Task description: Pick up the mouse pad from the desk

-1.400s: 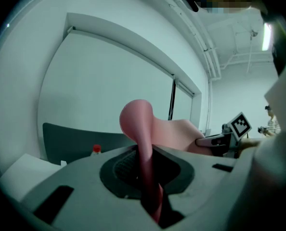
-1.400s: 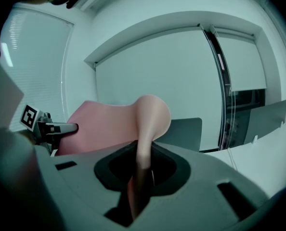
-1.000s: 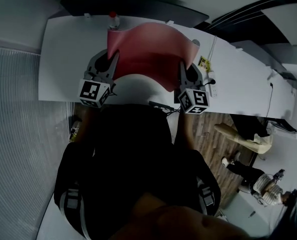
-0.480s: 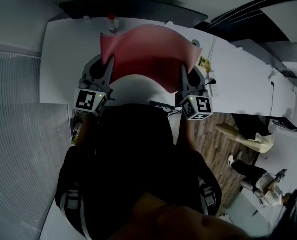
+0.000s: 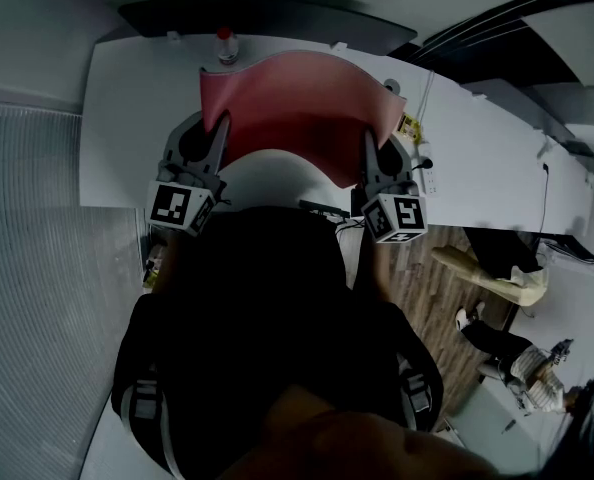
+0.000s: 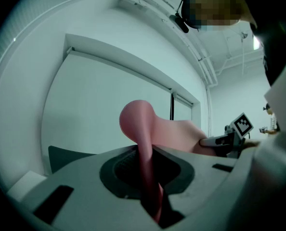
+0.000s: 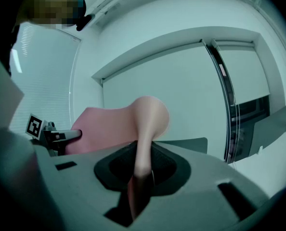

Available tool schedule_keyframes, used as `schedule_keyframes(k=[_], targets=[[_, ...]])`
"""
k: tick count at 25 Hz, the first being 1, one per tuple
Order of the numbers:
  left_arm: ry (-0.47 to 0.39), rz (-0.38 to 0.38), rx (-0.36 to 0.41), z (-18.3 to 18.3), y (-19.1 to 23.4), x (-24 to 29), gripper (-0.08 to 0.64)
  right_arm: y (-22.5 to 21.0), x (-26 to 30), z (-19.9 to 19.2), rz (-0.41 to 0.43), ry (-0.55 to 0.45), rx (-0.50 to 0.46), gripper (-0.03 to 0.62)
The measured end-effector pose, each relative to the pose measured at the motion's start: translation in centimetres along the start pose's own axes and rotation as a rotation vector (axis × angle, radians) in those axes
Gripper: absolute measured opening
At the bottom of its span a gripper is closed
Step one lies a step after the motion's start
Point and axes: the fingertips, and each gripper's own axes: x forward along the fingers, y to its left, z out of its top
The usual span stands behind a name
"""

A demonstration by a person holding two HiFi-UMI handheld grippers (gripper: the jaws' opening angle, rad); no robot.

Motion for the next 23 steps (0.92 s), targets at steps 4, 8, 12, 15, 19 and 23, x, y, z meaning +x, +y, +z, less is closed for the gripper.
schedule_keyframes(k=[4,8,12,15,19,23], targets=[[-0.016,-0.001,-0.012,0.27,-0.01,0.13,0.044,0.03,0.08,0.01,0.0,-0.003,0.003,0.054],[0.0,-0.001,-0.007,-0.06,0.12,0.11,0.044,0.12,0.08,0.0,-0.001,0.003,0.011,0.052],[-0.005,-0.005,-0.023,0.21,-0.02,0.07,0.044,0.08,-0.08,0.12,-0.002,0.0,0.01,0.051],[-0.011,-0.013,-0.018,0.27,-0.09,0.09,0.044,0.16,-0.1,0.16,0.001,0.001,0.006,0.051],[-0.01,-0.011,-0.018,0.49,-0.19,0.11,0.043,0.14,-0.2,0.32,0.001,-0.004,0.006,0.05],[-0.024,-0.019,-0.027,0.39,-0.14,0.01,0.044,0.33,-0.2,0.09,0.0,-0.003,0.003,0.049]])
